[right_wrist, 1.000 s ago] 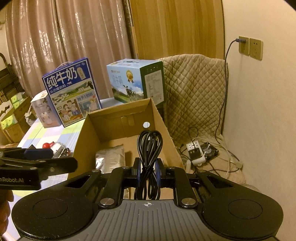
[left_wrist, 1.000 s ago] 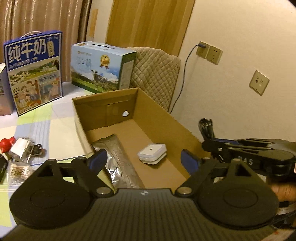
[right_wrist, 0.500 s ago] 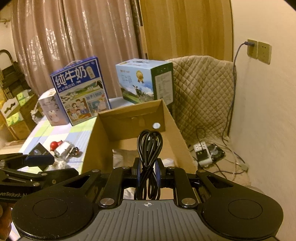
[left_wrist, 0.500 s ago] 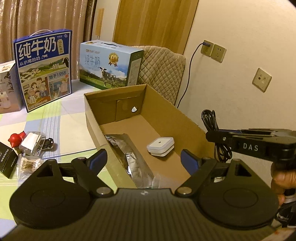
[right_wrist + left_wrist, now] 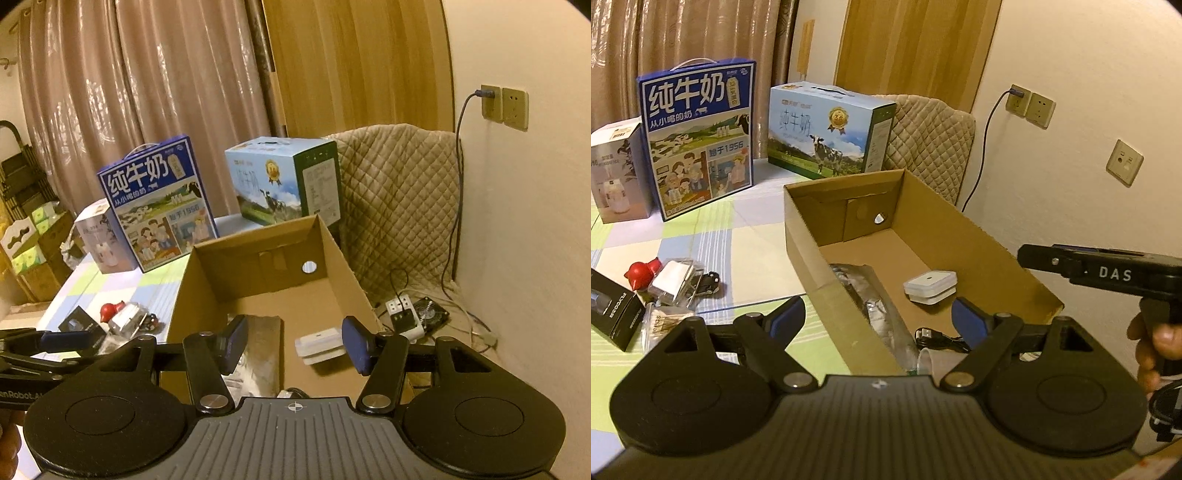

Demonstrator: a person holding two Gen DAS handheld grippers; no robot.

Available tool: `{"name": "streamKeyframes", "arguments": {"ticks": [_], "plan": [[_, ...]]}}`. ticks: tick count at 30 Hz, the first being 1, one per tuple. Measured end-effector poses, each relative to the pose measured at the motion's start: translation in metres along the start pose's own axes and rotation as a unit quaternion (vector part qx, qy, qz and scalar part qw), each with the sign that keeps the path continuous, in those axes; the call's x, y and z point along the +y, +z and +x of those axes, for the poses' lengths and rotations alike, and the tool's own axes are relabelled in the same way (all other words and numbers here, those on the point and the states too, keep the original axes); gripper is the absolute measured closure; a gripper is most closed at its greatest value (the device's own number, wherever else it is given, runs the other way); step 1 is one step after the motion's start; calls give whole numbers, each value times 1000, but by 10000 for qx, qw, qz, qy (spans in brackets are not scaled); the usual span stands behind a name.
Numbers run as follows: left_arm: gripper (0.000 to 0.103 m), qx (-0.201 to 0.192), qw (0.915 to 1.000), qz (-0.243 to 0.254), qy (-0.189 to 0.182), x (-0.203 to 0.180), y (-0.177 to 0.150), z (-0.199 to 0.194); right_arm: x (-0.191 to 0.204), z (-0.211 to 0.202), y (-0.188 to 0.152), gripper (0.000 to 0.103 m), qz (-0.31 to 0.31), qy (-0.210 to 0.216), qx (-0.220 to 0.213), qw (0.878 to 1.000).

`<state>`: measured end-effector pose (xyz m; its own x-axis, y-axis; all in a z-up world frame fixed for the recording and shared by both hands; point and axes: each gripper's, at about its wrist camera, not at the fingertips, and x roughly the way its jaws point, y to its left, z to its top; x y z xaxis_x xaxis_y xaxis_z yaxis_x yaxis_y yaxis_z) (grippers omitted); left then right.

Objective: Organize objects
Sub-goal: 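Withdraw both tools and move toward the remaining items on the table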

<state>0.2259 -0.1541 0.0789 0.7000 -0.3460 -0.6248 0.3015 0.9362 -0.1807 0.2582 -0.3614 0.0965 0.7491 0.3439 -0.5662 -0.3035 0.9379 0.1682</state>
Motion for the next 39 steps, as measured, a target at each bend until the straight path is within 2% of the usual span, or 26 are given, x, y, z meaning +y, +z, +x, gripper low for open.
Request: {"name": "streamKeyframes", "arguments": {"ticks": [15,28,39], "plan": [[15,-111,9997,-18,201,18,-14,-45,44,-32,-4,49,-289,-17,52,9996],[10,-303,9980,-126,539,50,-22,-91,96,-43,-3,49,-669,183,41,9976],[3,-438,9934,-130,1056,97,-29,-138,148,-40,-4,49,-856,527,69,9949]]}}
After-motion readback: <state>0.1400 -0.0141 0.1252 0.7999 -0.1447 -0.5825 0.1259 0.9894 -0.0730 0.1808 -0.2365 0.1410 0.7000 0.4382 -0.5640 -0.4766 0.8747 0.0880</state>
